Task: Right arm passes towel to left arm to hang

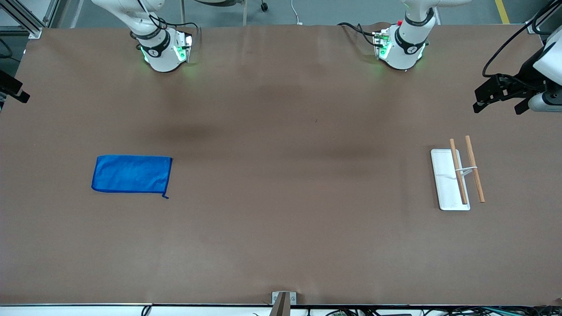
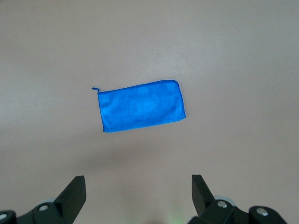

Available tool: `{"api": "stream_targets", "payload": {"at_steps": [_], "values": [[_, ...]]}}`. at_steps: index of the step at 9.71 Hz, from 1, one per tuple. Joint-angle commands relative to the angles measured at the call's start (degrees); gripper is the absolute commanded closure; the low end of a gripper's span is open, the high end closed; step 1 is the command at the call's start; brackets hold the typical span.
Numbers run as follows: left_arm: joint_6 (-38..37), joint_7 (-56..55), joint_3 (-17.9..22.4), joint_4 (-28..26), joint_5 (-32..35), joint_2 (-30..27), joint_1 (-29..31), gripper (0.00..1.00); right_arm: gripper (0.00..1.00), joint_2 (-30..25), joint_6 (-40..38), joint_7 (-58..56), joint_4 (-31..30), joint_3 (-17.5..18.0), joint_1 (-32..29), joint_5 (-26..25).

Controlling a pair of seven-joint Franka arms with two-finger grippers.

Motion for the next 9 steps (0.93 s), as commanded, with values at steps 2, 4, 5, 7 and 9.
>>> {"api": "stream_targets", "payload": {"at_steps": [2,4,5,7,9], "values": [[0.1,-0.5,-0.3,-1.8,0.9,0.0,0.0,0.00,0.00,-0.3,0.2,-0.6,-0.1,0.3,-0.3,-0.2],[0.1,-0.5,-0.3,-1.4,1.0,0.1,0.1,0.00,0.00,-0.3,0.2,-0.5,-0.1,0.3,-0.3,-0.2],[0.1,-0.5,-0.3,-1.5,1.0,0.1,0.1,0.00,0.00,-0.3,0.2,-0.5,-0.1,0.3,-0.4,-0.3],[0.1,-0.5,-0.3,-1.4,1.1,0.1,0.1,0.00,0.00,0.4,-0.1,-0.5,0.0,0.3,-0.8,-0.3],[0.1,-0.4,-0.3,-1.4,1.1,0.1,0.0,0.00,0.00,2.0,0.5,-0.6,-0.3,0.2,-0.8,-0.3]]}}
